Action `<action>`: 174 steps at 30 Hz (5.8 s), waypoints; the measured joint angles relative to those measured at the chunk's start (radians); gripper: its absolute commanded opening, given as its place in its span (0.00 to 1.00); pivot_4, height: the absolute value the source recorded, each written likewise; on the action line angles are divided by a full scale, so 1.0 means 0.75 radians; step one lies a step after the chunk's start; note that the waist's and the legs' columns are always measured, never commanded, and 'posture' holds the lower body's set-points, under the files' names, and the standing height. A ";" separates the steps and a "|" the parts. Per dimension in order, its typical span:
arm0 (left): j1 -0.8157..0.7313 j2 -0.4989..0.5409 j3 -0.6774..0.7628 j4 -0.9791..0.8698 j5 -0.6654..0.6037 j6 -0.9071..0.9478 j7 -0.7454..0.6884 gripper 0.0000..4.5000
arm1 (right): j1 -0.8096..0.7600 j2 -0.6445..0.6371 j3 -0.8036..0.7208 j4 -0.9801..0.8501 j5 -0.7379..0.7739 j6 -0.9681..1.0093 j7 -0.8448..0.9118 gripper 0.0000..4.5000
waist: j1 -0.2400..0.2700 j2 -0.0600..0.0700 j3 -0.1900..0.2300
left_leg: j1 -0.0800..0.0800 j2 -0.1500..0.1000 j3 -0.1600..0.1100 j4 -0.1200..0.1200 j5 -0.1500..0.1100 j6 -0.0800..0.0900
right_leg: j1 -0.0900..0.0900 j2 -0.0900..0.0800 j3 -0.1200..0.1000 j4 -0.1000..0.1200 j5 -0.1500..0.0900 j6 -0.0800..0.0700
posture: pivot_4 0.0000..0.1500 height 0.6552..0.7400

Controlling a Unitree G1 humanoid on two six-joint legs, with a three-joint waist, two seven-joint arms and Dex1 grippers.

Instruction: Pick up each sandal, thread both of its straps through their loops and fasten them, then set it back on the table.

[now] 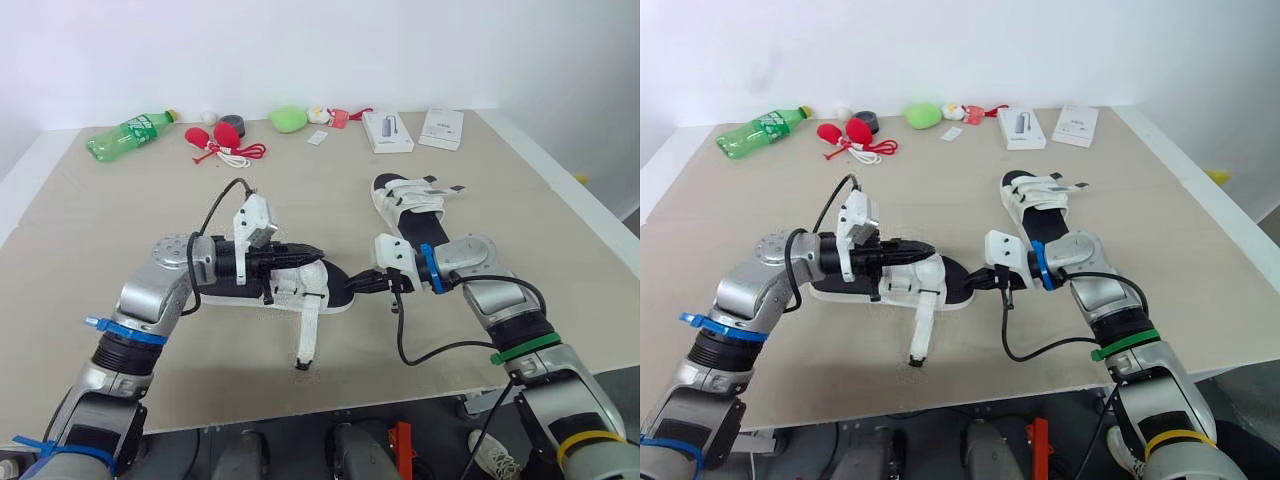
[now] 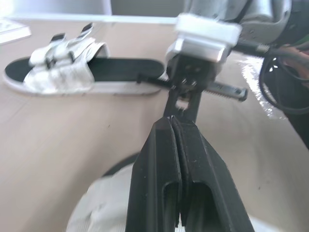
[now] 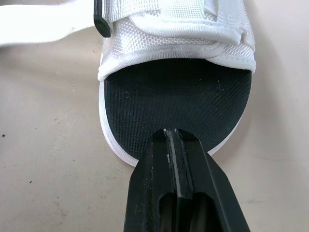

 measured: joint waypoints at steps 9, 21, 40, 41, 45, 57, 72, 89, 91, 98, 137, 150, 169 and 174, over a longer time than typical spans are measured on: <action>0.038 0.138 -0.152 0.006 0.352 -0.745 -0.207 0.13 | -0.006 -0.002 0.000 0.008 0.000 0.000 0.012 0.00 | 0.002 0.000 0.000 | 0.000 -0.001 0.002 -0.001 0.000 0.000 | 0.000 -0.003 0.002 0.000 -0.004 -0.008 | 1.00 1.00; -0.017 0.186 -0.242 0.325 0.599 -1.713 -0.239 0.99 | 0.003 -0.013 -0.003 -0.004 0.000 -0.001 0.010 0.00 | 0.006 0.000 0.000 | 0.000 -0.003 0.005 0.000 0.000 0.001 | 0.000 -0.009 0.001 -0.001 -0.002 -0.005 | 1.00 1.00; 0.033 0.103 -0.392 0.264 0.736 -1.598 -0.104 0.88 | 0.008 -0.015 -0.004 -0.009 0.000 0.005 0.004 0.00 | 0.007 0.000 0.000 | 0.000 -0.003 0.005 0.000 0.000 0.001 | 0.000 -0.008 0.000 -0.001 0.000 0.000 | 1.00 1.00; 0.032 0.100 -0.412 0.257 0.740 -1.586 -0.105 0.82 | 0.008 -0.015 -0.004 -0.011 0.000 0.007 0.004 0.00 | 0.007 0.000 0.000 | 0.000 -0.003 0.005 0.000 0.000 0.001 | 0.000 -0.008 0.000 -0.001 0.000 0.000 | 1.00 1.00; 0.029 0.095 -0.424 0.257 0.744 -1.567 -0.104 0.39 | 0.008 -0.015 -0.004 -0.014 0.000 0.010 0.004 0.00 | 0.007 0.000 0.000 | 0.000 -0.003 0.004 0.000 0.000 0.001 | 0.000 -0.007 0.000 -0.001 0.000 0.000 | 1.00 1.00; 0.005 0.094 -0.350 0.095 0.358 -0.971 -0.188 0.01 | 0.011 -0.016 -0.003 -0.019 0.000 0.013 -0.003 0.00 | 0.007 0.000 0.000 | 0.000 -0.002 0.003 0.000 0.000 0.001 | 0.000 -0.005 0.000 0.000 0.000 0.001 | 1.00 1.00; -0.105 0.017 -0.070 0.083 -0.180 0.205 -0.038 0.01 | 0.012 -0.016 -0.001 -0.020 0.000 0.007 -0.008 0.00 | 0.005 0.000 0.000 | -0.001 -0.002 -0.002 0.001 0.000 0.001 | 0.000 0.000 -0.001 0.000 -0.001 0.001 | 1.00 1.00; -0.236 -0.129 -0.031 0.381 -0.063 0.207 0.045 0.01 | 0.010 -0.023 -0.001 -0.015 0.000 0.007 -0.010 0.00 | 0.009 0.000 0.000 | -0.001 -0.003 -0.003 0.001 0.000 0.000 | 0.001 -0.001 -0.001 0.000 0.001 0.002 | 1.00 1.00; -0.236 -0.130 -0.031 0.383 -0.053 0.220 0.073 0.01 | 0.012 -0.024 -0.001 -0.019 0.000 0.007 -0.013 0.00 | 0.009 0.000 0.000 | -0.001 -0.003 -0.003 0.002 0.000 0.000 | 0.001 -0.001 -0.001 0.000 0.001 0.003 | 1.00 1.00; -0.233 -0.128 -0.023 0.383 -0.043 0.265 0.099 0.01 | 0.021 -0.028 -0.002 -0.034 0.000 0.009 -0.018 0.00 | 0.009 0.000 0.000 | -0.001 -0.003 -0.003 0.002 0.000 0.000 | 0.001 -0.001 -0.001 0.000 0.001 0.003 | 1.00 1.00; -0.371 -0.138 0.029 0.520 0.019 0.203 -0.135 0.02 | 0.021 -0.036 -0.002 -0.038 0.000 0.009 -0.019 0.00 | 0.009 0.000 0.000 | -0.001 -0.007 -0.003 0.001 0.000 0.000 | 0.001 -0.001 0.000 -0.001 0.001 0.003 | 1.00 1.00; -0.589 -0.206 -0.117 0.988 0.282 0.153 -0.173 0.01 | 0.021 -0.037 -0.001 -0.041 0.000 0.010 -0.019 0.00 | 0.007 0.000 0.000 | -0.001 -0.008 -0.003 0.001 0.000 0.000 | 0.001 -0.001 0.000 -0.001 0.001 0.003 | 1.00 1.00; -0.684 -0.149 0.152 1.188 0.381 -0.236 0.073 0.01 | 0.057 -0.037 -0.021 -0.083 0.011 0.025 -0.048 0.00 | 0.003 0.000 0.000 | -0.003 -0.007 -0.003 0.000 0.000 0.000 | -0.001 -0.002 0.000 -0.001 0.001 0.003 | 1.00 1.00; -0.406 -0.018 0.221 0.874 0.322 -0.360 -0.025 0.31 | 0.069 -0.048 -0.126 -0.103 0.092 0.167 -0.096 0.32 | -0.001 0.000 0.000 | -0.004 -0.005 -0.004 -0.002 0.000 -0.001 | -0.003 -0.005 0.001 0.000 0.000 0.003 | 1.00 1.00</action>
